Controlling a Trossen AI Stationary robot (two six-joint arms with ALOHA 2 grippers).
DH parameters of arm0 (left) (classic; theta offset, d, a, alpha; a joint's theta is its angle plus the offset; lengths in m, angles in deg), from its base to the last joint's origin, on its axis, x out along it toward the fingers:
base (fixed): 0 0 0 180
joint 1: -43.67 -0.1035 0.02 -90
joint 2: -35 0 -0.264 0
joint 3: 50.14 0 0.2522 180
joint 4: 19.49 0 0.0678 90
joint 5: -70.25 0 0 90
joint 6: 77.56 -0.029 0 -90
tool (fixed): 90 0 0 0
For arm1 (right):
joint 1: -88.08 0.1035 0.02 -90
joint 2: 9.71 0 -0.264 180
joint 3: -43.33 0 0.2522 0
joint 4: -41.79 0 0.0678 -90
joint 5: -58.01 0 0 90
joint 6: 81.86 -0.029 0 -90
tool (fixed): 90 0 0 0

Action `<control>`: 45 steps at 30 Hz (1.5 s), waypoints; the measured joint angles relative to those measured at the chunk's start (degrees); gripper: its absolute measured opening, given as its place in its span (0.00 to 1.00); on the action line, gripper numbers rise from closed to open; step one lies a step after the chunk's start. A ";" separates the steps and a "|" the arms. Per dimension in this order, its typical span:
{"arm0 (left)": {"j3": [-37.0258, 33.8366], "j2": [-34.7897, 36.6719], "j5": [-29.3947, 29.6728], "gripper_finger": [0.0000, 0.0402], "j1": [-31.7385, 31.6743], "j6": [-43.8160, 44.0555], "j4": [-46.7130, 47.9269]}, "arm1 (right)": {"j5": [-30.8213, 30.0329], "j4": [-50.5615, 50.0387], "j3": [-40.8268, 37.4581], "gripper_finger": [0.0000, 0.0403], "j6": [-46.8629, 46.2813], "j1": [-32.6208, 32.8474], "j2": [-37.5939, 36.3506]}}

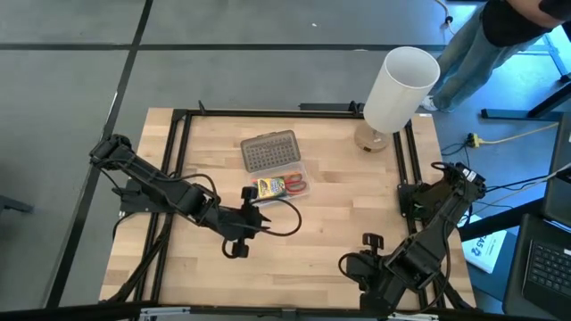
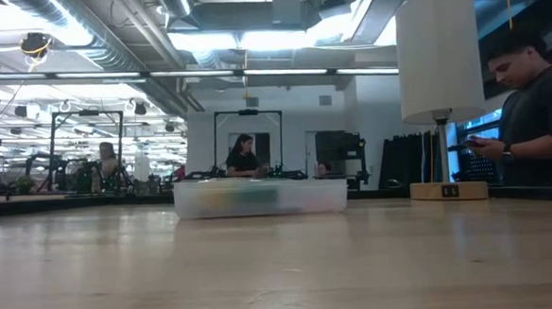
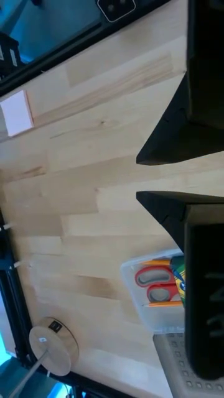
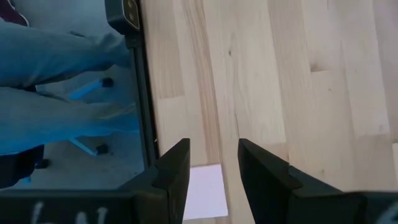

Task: Pack school essentials
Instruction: Put the pink sticky note into the black supply box

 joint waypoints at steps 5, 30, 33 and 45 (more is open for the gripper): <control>0.00 0.00 -0.19 0.18 0.00 -0.02 0.00 | -0.04 -0.01 0.00 0.34 0.69 -0.46 0.00; 0.00 0.48 -1.65 0.18 0.72 -1.57 -0.86 | 9.46 -3.21 -0.02 0.57 3.05 -0.73 1.73; 0.00 2.39 -1.64 0.18 1.99 -1.60 -1.02 | 9.38 -5.94 -0.02 0.57 2.97 0.04 1.90; 0.07 8.61 1.71 0.18 9.03 -3.99 -0.46 | 1.48 -7.60 -0.02 0.58 1.45 4.90 1.90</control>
